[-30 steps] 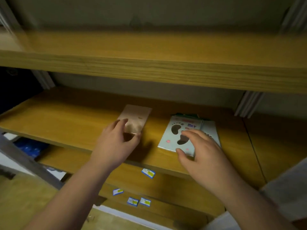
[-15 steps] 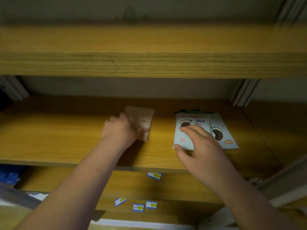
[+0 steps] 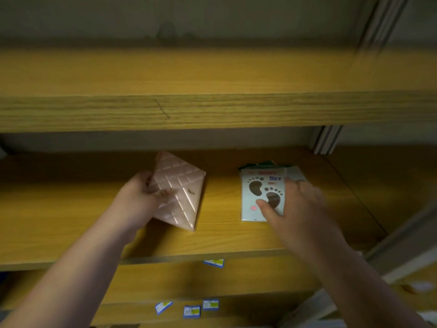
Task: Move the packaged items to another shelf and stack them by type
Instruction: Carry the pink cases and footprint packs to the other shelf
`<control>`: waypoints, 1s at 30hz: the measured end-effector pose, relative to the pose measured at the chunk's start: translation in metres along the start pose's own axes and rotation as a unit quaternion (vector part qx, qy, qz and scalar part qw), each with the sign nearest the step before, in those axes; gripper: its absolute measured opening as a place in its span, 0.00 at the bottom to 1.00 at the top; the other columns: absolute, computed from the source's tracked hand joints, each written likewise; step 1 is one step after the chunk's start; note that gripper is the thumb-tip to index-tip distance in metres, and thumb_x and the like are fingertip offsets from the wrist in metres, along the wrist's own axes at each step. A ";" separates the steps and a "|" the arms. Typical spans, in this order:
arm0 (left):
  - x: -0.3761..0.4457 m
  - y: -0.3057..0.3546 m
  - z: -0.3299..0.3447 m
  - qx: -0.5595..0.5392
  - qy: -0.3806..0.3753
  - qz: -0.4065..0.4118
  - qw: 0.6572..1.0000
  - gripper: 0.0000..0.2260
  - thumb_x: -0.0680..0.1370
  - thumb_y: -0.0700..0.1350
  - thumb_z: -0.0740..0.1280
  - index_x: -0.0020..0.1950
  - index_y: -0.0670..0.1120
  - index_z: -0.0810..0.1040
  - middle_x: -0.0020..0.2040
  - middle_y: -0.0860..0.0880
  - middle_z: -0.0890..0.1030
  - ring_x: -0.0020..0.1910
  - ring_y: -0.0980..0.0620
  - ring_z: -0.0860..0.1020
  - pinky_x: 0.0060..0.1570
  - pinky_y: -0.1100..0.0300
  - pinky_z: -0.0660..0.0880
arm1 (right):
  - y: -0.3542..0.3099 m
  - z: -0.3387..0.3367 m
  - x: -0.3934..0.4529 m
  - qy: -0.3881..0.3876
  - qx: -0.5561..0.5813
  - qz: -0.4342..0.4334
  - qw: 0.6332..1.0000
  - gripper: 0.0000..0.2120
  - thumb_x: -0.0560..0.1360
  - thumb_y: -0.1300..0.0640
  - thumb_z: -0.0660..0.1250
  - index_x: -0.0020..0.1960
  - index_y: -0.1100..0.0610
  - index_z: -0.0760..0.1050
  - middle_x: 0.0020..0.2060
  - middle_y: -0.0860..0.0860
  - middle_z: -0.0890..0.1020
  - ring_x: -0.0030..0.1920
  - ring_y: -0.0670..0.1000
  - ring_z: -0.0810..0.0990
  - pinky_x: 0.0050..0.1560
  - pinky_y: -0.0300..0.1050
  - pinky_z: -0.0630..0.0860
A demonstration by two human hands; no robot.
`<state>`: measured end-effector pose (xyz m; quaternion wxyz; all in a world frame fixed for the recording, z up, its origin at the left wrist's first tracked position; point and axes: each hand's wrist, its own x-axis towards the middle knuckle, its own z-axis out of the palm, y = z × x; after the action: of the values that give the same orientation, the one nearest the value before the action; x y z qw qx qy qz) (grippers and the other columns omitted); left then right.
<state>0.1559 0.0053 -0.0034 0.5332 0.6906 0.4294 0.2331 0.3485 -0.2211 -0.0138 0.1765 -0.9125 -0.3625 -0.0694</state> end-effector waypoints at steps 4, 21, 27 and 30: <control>-0.009 -0.005 0.004 -0.098 -0.008 0.000 0.995 0.16 0.77 0.35 0.71 0.63 0.46 0.73 0.49 0.46 0.85 0.42 0.50 0.85 0.36 0.56 0.80 | 0.000 0.005 0.008 -0.024 -0.102 0.032 0.994 0.50 0.68 0.20 0.48 0.73 0.58 0.63 0.63 0.58 0.76 0.60 0.57 0.75 0.56 0.52 0.76; -0.039 -0.009 0.016 -0.265 -0.069 -0.013 0.962 0.11 0.78 0.37 0.69 0.58 0.46 0.76 0.48 0.43 0.87 0.42 0.44 0.86 0.34 0.56 0.81 | 0.012 -0.006 0.030 -0.064 0.257 0.148 0.953 0.21 0.68 0.46 0.79 0.56 0.51 0.77 0.40 0.46 0.85 0.36 0.42 0.83 0.31 0.37 0.75; -0.040 -0.003 0.030 -0.272 -0.089 -0.005 0.958 0.11 0.78 0.37 0.69 0.58 0.46 0.76 0.47 0.44 0.87 0.41 0.47 0.86 0.34 0.58 0.80 | 0.012 -0.016 0.010 -0.011 0.383 0.174 0.907 0.05 0.80 0.52 0.67 0.47 0.50 0.78 0.40 0.49 0.85 0.38 0.51 0.84 0.34 0.44 0.79; -0.043 0.002 0.038 -0.286 -0.096 0.003 0.953 0.11 0.77 0.36 0.70 0.57 0.47 0.76 0.48 0.44 0.87 0.40 0.48 0.86 0.32 0.59 0.80 | 0.020 -0.029 -0.005 0.000 0.446 0.217 0.868 0.05 0.79 0.50 0.67 0.47 0.49 0.78 0.43 0.53 0.85 0.41 0.55 0.85 0.42 0.52 0.81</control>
<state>0.1639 -0.0510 -0.0082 0.7464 0.5294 0.2897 0.2804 0.3591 -0.2486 0.0067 0.5755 -0.7923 -0.1471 0.1394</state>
